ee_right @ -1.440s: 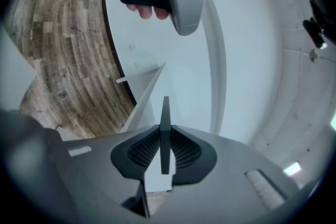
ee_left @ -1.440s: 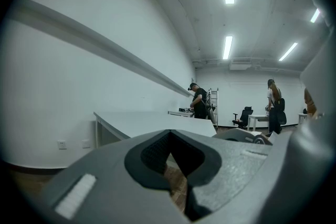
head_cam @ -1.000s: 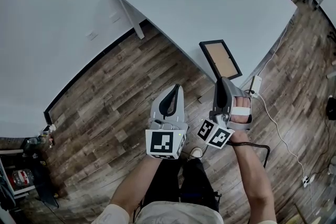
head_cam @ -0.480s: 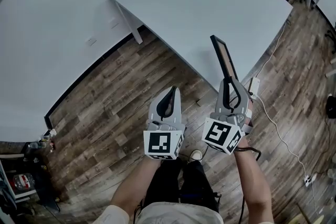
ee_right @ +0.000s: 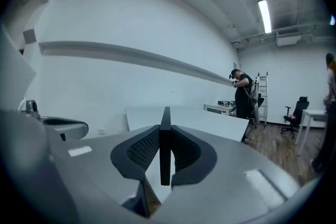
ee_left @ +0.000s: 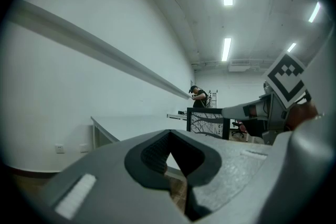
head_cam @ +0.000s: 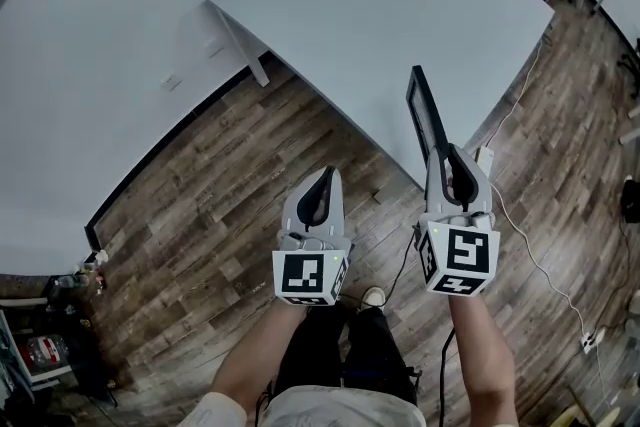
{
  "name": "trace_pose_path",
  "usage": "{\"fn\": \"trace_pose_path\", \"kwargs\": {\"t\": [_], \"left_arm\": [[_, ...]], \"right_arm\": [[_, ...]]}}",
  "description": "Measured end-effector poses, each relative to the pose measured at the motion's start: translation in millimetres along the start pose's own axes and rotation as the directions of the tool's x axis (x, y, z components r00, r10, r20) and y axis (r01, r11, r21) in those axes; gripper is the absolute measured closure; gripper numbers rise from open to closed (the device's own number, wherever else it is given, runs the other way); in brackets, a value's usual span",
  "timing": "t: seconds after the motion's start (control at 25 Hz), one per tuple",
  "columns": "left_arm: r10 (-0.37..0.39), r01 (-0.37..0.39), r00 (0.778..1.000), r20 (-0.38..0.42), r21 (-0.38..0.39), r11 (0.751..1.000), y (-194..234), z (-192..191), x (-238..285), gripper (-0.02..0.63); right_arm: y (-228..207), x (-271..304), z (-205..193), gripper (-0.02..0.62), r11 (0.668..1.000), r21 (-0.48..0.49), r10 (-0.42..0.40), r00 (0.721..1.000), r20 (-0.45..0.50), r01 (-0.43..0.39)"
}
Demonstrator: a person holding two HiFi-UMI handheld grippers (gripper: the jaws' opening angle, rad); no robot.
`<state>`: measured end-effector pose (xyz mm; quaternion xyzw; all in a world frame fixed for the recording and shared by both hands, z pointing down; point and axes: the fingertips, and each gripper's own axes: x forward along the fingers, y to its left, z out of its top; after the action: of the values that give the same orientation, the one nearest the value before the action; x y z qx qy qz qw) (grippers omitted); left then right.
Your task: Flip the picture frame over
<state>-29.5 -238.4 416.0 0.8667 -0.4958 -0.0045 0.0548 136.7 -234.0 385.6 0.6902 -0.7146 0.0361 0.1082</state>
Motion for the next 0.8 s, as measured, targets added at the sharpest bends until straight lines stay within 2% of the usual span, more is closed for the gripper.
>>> {"fn": "trace_pose_path", "kwargs": {"t": [0.12,0.24,0.44,0.56,0.64,0.76,0.8], "left_arm": [[-0.001,0.001,1.000,-0.002,0.000,1.000,0.7,-0.6,2.1,0.606],[-0.001,0.001,1.000,-0.004,0.001,1.000,0.4,-1.9,4.7,0.606],[-0.002,0.002,1.000,-0.019,-0.002,1.000,-0.2,-6.9,9.4,0.606],[-0.005,0.005,1.000,-0.024,-0.002,1.000,-1.5,-8.2,12.0,0.605],[-0.005,0.005,1.000,-0.027,-0.003,1.000,-3.1,-9.2,13.2,0.606],[-0.006,0.006,1.000,-0.031,-0.005,1.000,-3.3,-10.2,14.8,0.606],[-0.007,0.007,1.000,-0.030,-0.005,1.000,-4.1,-11.1,15.8,0.606]], "right_arm": [[2.2,-2.4,3.3,0.508,0.995,0.083,0.058,0.997,0.044,-0.061],[-1.7,-2.1,-2.9,0.508,0.961,0.249,0.105,0.993,0.058,-0.116],[-21.6,2.3,-21.7,0.508,0.823,0.551,0.124,0.990,0.066,-0.140],[-36.1,4.9,-38.1,0.509,0.703,0.699,0.116,0.991,0.063,-0.127],[-44.3,6.1,-48.2,0.509,0.635,0.761,0.116,0.991,0.072,-0.130],[-44.6,9.3,-51.8,0.508,0.571,0.802,0.142,0.983,0.116,-0.177],[-46.8,7.9,-59.6,0.508,0.549,0.822,0.133,0.987,0.093,-0.152]]}}
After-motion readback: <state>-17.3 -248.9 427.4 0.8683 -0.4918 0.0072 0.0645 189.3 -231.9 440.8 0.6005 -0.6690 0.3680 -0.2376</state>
